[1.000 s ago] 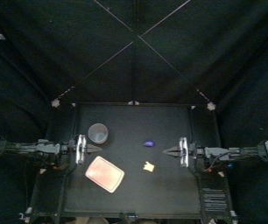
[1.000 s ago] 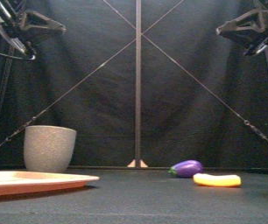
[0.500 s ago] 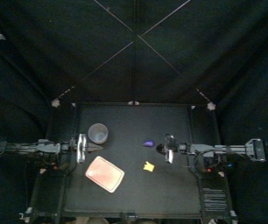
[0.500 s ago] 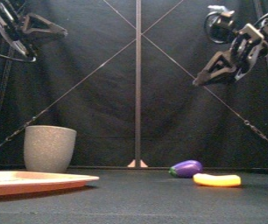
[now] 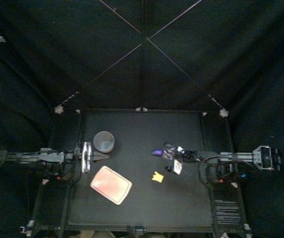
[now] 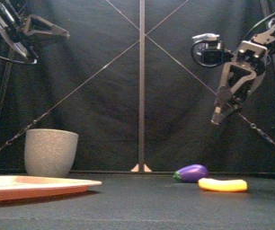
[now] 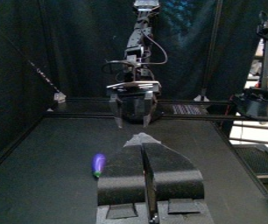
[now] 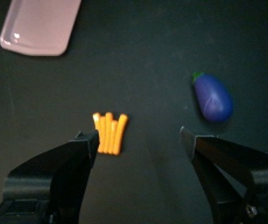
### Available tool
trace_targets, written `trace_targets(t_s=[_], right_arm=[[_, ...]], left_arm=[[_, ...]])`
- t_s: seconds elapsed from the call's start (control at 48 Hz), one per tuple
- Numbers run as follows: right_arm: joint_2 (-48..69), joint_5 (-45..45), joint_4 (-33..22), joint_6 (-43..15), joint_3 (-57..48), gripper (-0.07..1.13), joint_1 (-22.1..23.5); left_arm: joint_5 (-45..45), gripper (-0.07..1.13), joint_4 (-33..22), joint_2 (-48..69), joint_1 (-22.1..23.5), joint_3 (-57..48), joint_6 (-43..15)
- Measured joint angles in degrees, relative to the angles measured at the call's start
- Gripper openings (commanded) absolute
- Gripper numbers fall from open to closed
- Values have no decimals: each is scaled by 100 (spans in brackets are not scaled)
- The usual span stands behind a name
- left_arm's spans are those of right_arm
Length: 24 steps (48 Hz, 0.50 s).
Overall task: Pick the fries then place it in the grey bowl
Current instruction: Pick the fries
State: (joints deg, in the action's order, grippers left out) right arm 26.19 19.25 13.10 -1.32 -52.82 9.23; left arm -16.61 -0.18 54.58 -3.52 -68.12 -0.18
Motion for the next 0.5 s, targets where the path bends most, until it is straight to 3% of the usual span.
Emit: trace_targets(t_s=[0.25, 0.417, 0.5], right_arm=[[-527, 1134, 835, -316, 316, 106, -272], [-1081, 1951, 686, -527, 782, 105, -413], [-1468, 2048, 510, -923, 1055, 105, -527]], left_arm=[[0, -1, 0, 0, -132, 0, -9], [0, -1, 0, 0, -202, 0, 0], [0, -1, 0, 0, -211, 0, -9]])
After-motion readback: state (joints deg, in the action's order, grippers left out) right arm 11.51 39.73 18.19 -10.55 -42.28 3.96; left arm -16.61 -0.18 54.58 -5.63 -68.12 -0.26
